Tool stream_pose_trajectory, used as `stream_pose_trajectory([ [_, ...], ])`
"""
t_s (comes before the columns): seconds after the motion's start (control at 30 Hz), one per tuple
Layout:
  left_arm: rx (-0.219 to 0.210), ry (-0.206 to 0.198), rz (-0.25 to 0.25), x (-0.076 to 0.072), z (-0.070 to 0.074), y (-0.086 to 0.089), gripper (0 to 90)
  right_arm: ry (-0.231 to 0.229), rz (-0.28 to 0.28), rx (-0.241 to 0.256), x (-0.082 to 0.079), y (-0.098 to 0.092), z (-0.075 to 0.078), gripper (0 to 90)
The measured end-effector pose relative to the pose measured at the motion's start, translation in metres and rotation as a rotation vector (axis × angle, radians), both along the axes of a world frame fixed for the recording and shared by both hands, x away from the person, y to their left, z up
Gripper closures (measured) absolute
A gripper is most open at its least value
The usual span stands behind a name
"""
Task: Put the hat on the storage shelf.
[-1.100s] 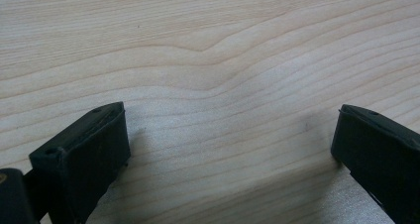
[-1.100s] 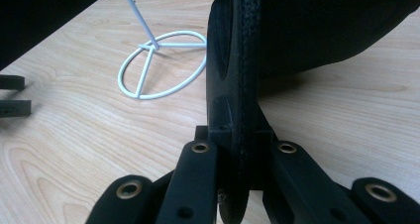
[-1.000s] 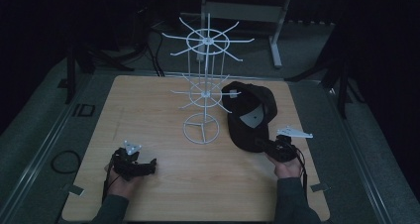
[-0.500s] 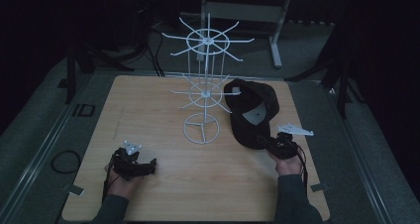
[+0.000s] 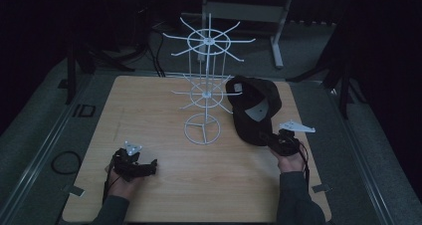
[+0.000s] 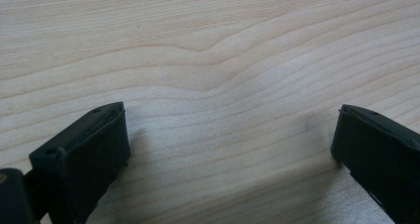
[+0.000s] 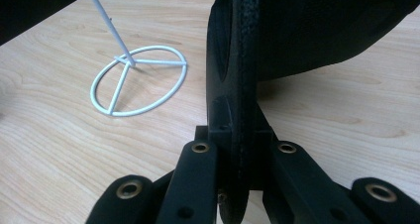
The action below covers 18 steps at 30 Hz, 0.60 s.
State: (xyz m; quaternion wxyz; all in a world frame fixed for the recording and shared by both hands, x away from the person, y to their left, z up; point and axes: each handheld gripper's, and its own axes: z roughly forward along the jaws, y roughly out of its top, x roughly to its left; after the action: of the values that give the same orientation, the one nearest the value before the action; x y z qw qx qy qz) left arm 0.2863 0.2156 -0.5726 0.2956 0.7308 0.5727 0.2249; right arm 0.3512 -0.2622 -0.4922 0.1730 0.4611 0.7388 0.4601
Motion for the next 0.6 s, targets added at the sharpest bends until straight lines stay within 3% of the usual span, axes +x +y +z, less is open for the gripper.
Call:
stream_pose_trajectory([
  [0.6,0.0,0.0,0.0,0.0,0.0,0.0,1.5,-0.022,-0.021,-0.013,0.0059,-0.0022,0.0088,86.6],
])
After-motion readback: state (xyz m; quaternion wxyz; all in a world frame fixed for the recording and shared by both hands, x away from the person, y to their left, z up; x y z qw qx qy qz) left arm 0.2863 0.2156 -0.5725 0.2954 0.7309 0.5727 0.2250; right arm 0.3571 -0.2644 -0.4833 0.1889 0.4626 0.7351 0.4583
